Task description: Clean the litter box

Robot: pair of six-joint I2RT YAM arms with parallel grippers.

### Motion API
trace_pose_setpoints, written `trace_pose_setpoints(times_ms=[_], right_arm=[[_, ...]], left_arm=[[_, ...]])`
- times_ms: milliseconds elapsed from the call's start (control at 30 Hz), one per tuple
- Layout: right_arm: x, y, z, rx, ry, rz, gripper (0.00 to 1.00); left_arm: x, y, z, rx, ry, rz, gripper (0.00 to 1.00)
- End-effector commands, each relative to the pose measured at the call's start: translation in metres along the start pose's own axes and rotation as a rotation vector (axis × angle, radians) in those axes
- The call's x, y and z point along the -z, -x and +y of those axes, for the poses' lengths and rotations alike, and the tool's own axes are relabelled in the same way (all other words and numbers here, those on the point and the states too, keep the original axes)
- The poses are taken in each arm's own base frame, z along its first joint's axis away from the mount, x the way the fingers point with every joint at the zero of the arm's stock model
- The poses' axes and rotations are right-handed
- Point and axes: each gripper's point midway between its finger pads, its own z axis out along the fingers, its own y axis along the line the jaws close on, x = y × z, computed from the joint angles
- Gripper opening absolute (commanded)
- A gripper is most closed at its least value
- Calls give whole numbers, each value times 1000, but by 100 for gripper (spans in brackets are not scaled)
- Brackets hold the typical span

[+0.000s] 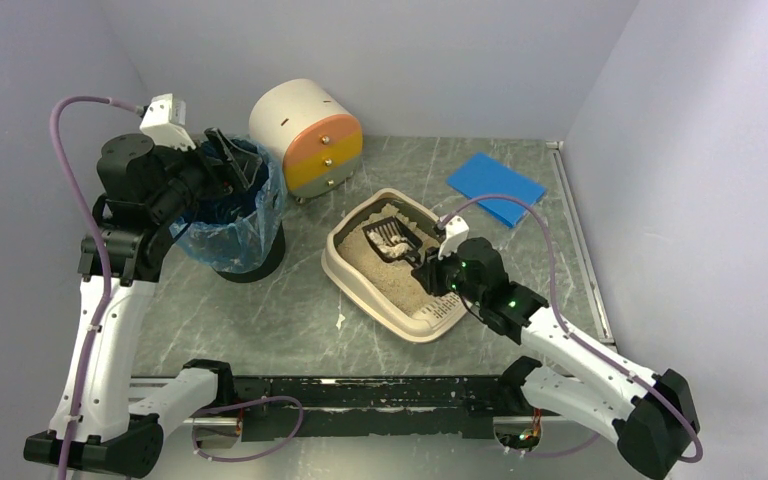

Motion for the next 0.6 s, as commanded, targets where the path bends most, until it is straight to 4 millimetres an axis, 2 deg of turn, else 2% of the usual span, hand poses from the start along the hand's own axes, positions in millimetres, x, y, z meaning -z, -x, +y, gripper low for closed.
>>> trace_pose_setpoints(times_ms=[0,167,367,567], right_arm=[[4,9,9,-146,22,30,0],[5,4,3,-184,-28,90,0],[4,9,-3,-208,-70,84,0],[-1,13,-6,-143,-68,66,0]], left_arm=[[5,6,-9,-5,-28,-4,87],[4,5,-9,-4,-27,-5,86],[3,1,-8,-1,-28,2,86],[4,-1,-6,-1,-26,2,86]])
